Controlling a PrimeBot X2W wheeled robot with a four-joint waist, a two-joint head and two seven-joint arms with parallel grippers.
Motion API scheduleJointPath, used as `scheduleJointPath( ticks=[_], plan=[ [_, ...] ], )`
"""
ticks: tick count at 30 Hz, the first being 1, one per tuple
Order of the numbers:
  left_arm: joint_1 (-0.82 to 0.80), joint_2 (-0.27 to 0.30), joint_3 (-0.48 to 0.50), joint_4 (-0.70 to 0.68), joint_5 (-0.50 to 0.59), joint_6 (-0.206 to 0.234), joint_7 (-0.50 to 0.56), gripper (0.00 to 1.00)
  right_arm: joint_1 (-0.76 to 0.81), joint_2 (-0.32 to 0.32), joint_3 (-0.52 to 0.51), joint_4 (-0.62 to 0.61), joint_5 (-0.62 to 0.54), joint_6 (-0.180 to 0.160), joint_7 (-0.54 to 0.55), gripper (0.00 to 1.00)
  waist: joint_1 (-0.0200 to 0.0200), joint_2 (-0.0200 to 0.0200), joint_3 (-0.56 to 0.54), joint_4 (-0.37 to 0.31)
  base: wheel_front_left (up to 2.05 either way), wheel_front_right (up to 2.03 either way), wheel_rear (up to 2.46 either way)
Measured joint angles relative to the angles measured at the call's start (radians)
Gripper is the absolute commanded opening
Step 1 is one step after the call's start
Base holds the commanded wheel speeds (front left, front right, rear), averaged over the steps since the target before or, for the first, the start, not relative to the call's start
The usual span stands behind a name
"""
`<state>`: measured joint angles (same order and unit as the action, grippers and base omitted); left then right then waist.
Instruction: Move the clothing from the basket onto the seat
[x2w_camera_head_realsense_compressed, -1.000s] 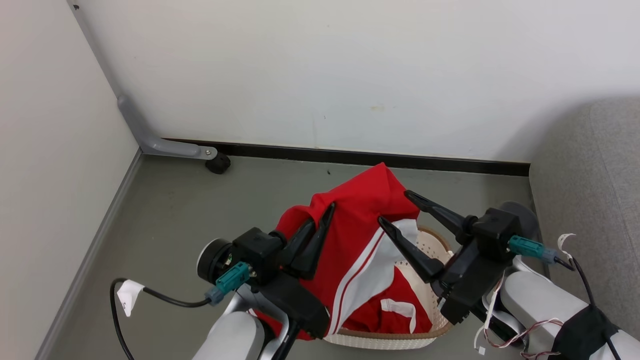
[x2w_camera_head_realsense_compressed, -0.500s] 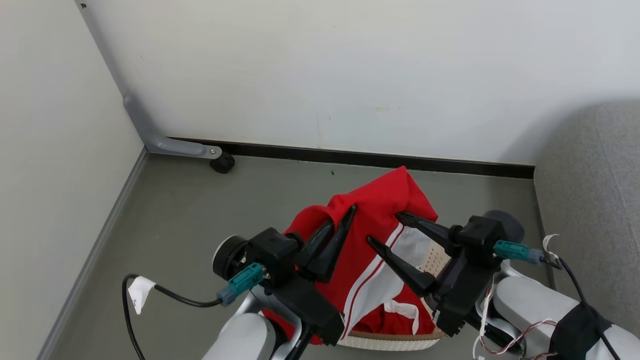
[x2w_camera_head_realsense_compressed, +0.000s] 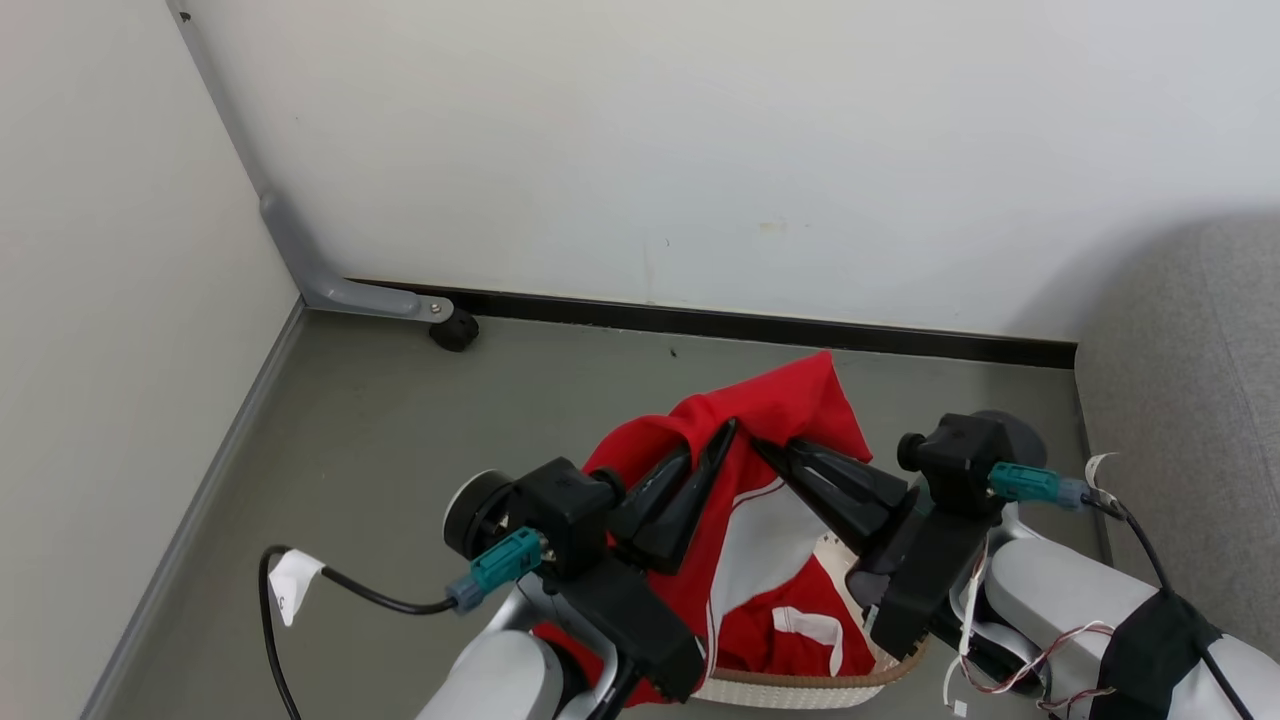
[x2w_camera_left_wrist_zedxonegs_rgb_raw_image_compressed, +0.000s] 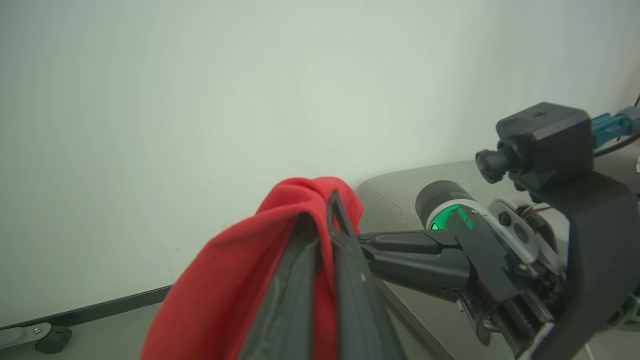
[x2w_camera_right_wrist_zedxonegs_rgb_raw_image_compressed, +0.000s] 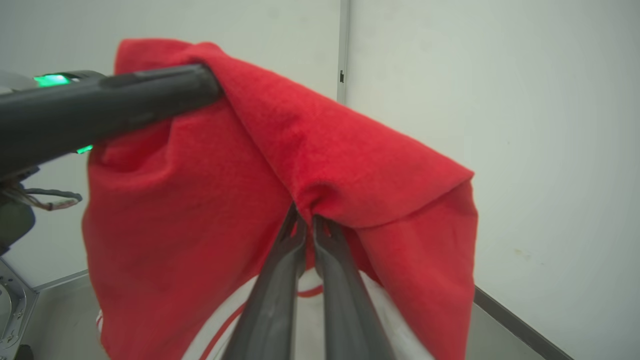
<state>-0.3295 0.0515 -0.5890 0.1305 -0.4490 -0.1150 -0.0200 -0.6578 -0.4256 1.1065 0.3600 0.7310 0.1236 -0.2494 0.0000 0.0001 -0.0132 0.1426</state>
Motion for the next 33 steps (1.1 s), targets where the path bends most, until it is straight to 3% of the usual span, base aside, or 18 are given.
scheduleJointPath(
  ticks=[8,12,13,33],
  plan=[
    [0.002,0.003,0.010,-0.002,-0.034,0.000,0.009,0.00,0.000,0.001,-0.014,-0.003,0.046,0.000,0.000,0.00,0.0000,0.0000,-0.001,0.004,0.00,0.00,0.00],
    [0.012,0.012,0.028,-0.003,-0.037,0.005,0.010,0.84,0.002,0.002,-0.028,-0.011,0.057,0.000,0.000,0.00,0.0000,0.0000,0.002,-0.002,0.00,0.00,0.00],
    [0.019,0.020,0.035,-0.002,-0.037,0.010,0.010,1.00,0.006,0.003,-0.037,-0.015,0.069,0.000,0.000,0.00,0.0000,0.0000,0.004,-0.008,0.00,0.00,0.00],
    [0.110,0.057,0.040,0.015,-0.043,0.026,-0.008,1.00,0.065,-0.036,-0.170,-0.048,0.086,0.000,0.000,0.00,0.0000,0.0000,0.028,-0.131,0.00,0.00,0.00]
  ],
)
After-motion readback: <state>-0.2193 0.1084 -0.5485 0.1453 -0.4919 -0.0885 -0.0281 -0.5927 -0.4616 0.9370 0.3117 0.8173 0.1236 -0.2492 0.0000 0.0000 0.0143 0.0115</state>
